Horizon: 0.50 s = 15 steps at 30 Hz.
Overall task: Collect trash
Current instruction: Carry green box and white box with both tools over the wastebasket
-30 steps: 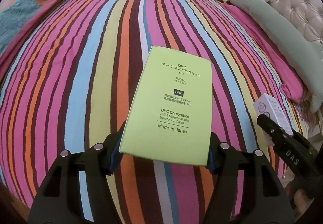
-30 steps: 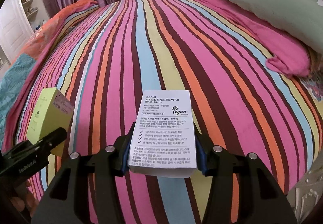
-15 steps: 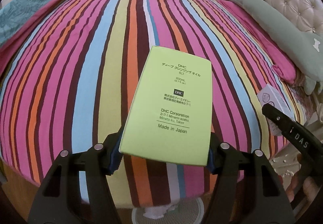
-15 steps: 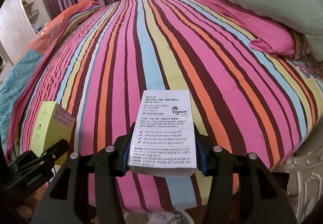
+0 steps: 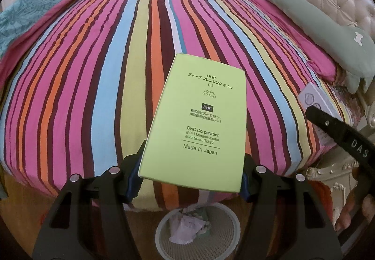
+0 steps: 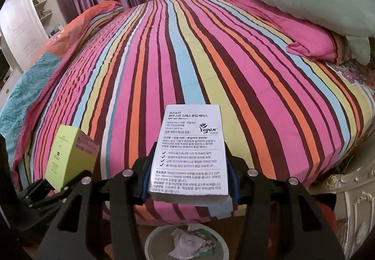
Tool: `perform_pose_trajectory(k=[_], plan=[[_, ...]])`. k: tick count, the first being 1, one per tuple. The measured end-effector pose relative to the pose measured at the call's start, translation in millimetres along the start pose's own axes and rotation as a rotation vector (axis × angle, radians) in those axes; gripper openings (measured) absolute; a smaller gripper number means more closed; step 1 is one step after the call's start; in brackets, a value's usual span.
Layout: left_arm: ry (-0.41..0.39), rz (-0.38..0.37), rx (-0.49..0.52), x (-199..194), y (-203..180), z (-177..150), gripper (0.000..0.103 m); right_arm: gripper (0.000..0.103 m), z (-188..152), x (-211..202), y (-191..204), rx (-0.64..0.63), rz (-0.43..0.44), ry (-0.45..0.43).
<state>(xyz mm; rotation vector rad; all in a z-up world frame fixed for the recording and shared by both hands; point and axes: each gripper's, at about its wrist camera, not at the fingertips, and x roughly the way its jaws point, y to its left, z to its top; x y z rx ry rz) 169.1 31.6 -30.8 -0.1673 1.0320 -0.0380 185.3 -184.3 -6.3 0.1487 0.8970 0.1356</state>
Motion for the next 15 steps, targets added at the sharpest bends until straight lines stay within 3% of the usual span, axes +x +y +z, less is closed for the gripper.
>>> perform_pose_trajectory(k=[15], plan=[[0.01, -0.002, 0.02, -15.6, -0.2, -43.0, 0.062, 0.048, -37.0, -21.3, 3.7, -0.048, 0.019, 0.015]])
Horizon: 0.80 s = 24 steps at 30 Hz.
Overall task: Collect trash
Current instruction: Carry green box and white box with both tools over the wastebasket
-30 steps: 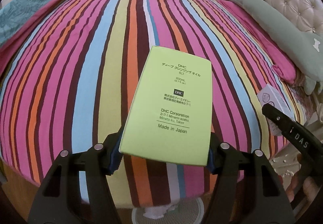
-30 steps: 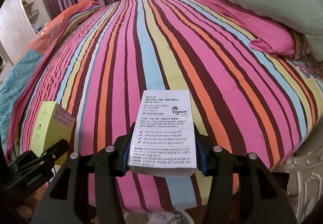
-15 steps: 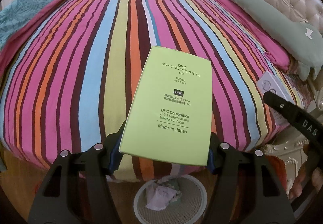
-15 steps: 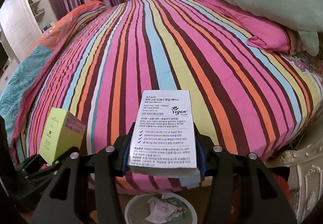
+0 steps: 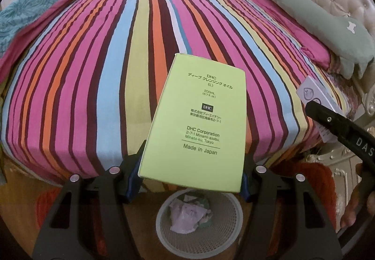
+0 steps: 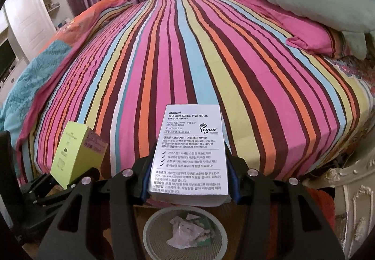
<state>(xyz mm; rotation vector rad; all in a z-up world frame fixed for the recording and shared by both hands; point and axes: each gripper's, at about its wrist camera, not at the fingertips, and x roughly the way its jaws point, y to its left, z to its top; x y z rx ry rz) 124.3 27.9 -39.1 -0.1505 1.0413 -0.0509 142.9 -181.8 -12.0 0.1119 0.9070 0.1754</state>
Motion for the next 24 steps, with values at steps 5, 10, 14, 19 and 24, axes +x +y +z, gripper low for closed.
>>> perform_pose_trajectory(k=[5, 10, 14, 19, 24], plan=[[0.02, -0.003, 0.004, -1.8, 1.9, -17.0, 0.062, 0.048, -14.5, -3.0, 1.6, -0.011, 0.006, 0.018], [0.041, -0.011, 0.003, -1.6, 3.4, -35.8, 0.062, 0.048, -28.4, -4.5, 3.3, -0.011, 0.022, 0.047], [0.058, -0.013, 0.007, -0.5, 3.6, -47.9, 0.062, 0.048, -40.9, -8.0, 7.8, -0.033, 0.029, 0.068], [0.081, -0.017, 0.01, -0.1, 3.5, -64.3, 0.062, 0.048, -55.3, -9.3, 8.1, -0.024, 0.058, 0.113], [0.107, -0.023, 0.03, -0.5, -1.6, -79.8, 0.062, 0.048, -66.5, -7.6, 7.4, -0.025, 0.061, 0.154]])
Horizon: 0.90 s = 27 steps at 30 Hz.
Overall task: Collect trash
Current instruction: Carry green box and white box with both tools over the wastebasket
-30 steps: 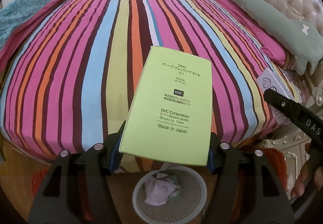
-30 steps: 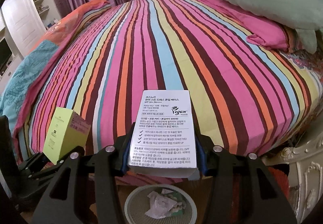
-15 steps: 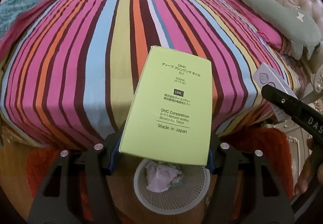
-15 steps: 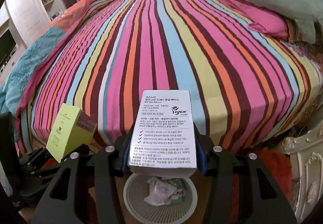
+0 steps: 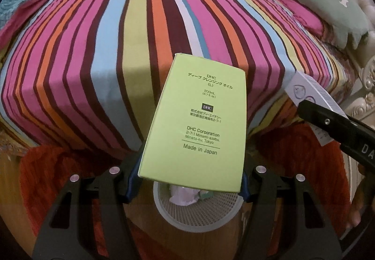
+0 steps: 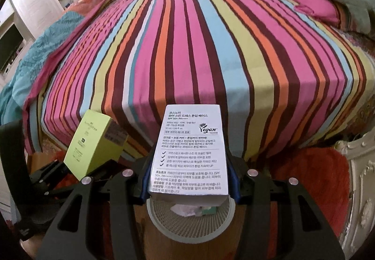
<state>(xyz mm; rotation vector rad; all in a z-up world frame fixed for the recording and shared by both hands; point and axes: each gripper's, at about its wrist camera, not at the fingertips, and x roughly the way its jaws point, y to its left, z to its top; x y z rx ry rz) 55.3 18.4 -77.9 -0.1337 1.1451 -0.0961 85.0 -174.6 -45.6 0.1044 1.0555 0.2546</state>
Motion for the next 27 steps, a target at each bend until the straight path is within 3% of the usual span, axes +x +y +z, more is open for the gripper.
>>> perform_pose_trajectory(k=[9, 27], plan=[[0.096, -0.019, 0.015, 17.9, -8.3, -20.5, 0.062, 0.048, -23.3, 26.3, -9.3, 0.076, 0.067, 0.158], [0.409, -0.064, -0.019, 84.6, -11.7, -47.5, 0.062, 0.048, -63.5, 89.3, -45.2, 0.323, 0.132, 0.467]])
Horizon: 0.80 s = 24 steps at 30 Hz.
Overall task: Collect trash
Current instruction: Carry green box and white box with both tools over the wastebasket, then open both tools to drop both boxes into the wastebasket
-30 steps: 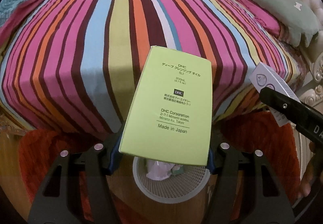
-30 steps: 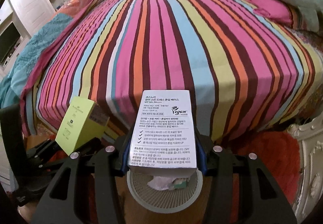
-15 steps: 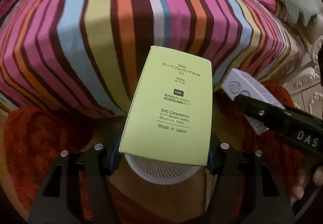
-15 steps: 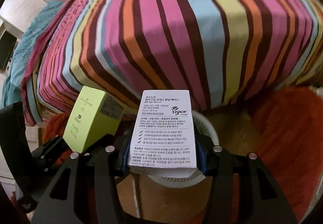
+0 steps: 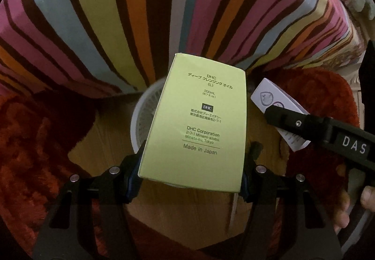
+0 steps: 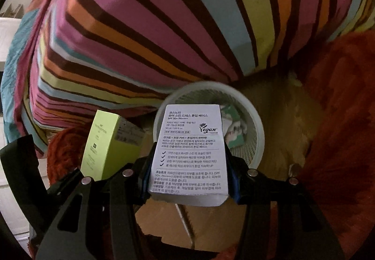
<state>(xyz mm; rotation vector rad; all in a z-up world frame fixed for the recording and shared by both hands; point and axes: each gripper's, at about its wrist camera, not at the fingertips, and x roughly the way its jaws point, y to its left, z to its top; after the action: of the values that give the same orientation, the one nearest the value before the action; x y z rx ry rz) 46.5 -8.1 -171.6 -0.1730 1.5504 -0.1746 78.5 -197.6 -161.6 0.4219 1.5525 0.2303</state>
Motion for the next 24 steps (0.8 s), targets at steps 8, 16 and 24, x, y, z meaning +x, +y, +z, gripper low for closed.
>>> perform_pose_trajectory(k=[8, 16, 24], plan=[[0.091, -0.013, -0.031, 26.9, 0.5, 6.3, 0.062, 0.048, 1.4, 29.2, -14.6, 0.093, 0.011, 0.114], [0.155, -0.019, -0.048, 44.2, 1.8, 7.9, 0.062, 0.048, 4.3, 46.0, -22.0, 0.139, -0.01, 0.169], [0.233, -0.022, -0.079, 67.8, 1.5, 11.7, 0.062, 0.048, 7.9, 63.9, -23.5, 0.137, -0.039, 0.209]])
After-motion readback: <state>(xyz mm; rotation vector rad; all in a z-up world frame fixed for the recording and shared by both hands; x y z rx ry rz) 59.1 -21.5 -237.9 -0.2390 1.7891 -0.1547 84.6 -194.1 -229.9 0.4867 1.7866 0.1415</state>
